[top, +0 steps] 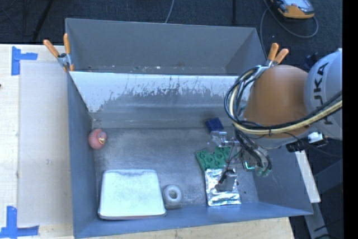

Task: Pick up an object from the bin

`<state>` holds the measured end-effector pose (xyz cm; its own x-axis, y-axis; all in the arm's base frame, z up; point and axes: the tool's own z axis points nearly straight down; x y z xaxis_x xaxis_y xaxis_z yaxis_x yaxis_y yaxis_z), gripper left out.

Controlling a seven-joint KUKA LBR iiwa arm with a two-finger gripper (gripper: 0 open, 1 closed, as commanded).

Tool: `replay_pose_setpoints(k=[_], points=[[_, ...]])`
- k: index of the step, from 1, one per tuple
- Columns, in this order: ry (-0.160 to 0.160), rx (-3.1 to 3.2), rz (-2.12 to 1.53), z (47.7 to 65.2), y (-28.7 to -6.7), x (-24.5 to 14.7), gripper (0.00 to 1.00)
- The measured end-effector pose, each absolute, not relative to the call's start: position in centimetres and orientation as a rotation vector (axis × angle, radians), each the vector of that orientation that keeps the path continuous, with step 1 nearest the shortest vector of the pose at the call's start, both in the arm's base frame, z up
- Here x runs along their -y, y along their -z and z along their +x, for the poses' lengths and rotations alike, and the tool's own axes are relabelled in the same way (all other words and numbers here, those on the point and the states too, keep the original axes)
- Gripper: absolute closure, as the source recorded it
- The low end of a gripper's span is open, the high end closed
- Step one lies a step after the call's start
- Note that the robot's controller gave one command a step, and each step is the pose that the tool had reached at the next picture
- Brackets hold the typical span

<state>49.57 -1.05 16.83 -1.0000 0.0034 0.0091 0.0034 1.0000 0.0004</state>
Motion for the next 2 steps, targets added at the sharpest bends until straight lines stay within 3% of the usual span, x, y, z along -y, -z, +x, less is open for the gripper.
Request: replay_pose_setpoints(k=[1,2], points=[[0.001,3.114,0.385,53.66,-6.73,4.72,0.00],[0.000,3.129,0.385,54.12,-7.49,4.63,1.00]])
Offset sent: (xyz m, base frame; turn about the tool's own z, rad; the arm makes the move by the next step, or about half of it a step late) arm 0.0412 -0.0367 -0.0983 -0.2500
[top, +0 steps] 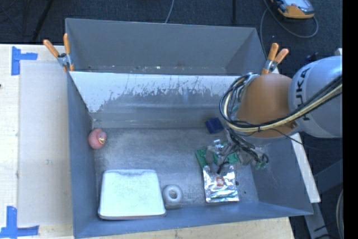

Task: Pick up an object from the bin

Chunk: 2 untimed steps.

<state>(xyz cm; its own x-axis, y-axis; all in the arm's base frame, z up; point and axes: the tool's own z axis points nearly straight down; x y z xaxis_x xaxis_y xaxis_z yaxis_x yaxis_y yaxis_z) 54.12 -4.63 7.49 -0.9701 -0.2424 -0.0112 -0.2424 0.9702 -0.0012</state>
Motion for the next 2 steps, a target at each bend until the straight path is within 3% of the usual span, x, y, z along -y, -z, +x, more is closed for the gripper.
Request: replay_pose_setpoints(k=[1,2], points=[[-0.001,-3.117,-0.383,53.7,-7.0,4.7,0.00],[-0.008,-3.126,-0.256,52.0,-7.3,12.1,0.00]])
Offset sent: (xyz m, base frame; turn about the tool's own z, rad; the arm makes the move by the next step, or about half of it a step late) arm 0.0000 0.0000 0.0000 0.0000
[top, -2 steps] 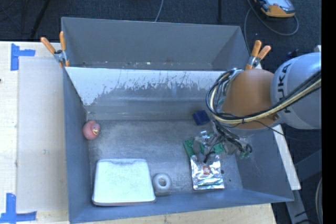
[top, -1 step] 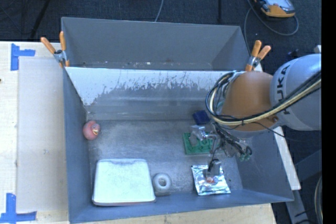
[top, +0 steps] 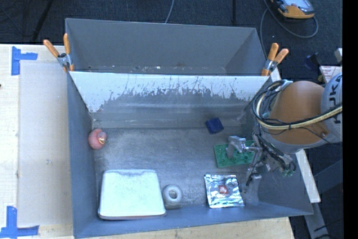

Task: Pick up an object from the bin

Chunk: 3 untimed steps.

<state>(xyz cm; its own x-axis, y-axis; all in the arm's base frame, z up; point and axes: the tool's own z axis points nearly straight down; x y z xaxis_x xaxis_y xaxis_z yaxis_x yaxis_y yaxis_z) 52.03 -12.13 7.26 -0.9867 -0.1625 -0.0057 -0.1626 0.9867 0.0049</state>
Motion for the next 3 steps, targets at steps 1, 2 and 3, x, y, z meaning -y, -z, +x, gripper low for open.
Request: replay_pose_setpoints(k=[1,2,3], points=[[-0.009,-3.134,-0.083,56.9,-7.2,13.2,0.00],[-0.006,-3.136,0.010,62.6,-7.5,14.1,0.00],[-0.003,-3.139,0.087,62.0,-7.0,8.8,0.00]])
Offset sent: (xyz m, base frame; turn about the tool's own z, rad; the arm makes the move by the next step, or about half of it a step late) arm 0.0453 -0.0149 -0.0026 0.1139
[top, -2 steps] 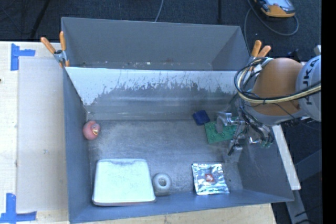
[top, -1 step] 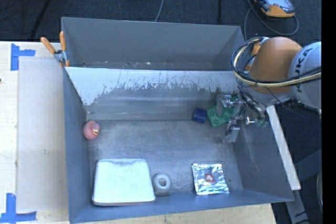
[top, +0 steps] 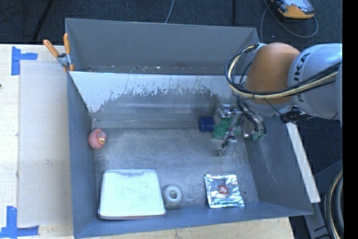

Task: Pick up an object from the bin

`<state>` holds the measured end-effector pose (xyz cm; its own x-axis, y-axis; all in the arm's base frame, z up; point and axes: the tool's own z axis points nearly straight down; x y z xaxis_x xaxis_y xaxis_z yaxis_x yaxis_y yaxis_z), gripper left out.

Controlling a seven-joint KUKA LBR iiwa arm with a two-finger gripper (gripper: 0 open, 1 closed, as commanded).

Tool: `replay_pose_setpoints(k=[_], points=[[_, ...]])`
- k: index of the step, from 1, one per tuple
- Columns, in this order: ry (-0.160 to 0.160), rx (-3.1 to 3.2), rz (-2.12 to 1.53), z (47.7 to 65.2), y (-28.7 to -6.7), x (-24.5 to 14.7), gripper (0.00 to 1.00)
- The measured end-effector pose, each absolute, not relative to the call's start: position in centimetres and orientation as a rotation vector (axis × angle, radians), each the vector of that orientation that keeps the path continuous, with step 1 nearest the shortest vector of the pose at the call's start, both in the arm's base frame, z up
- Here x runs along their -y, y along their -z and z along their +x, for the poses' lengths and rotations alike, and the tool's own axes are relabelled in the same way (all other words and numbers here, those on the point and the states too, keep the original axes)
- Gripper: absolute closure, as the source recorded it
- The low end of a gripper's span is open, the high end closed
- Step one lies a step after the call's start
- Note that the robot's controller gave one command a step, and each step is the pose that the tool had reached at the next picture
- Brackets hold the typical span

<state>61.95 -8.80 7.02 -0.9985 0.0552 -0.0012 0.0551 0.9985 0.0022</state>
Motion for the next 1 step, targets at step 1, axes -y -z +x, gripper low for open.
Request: replay_pose_setpoints(k=[1], points=[[-0.001,-3.131,0.093,62.21,-7.42,9.05,1.00]])
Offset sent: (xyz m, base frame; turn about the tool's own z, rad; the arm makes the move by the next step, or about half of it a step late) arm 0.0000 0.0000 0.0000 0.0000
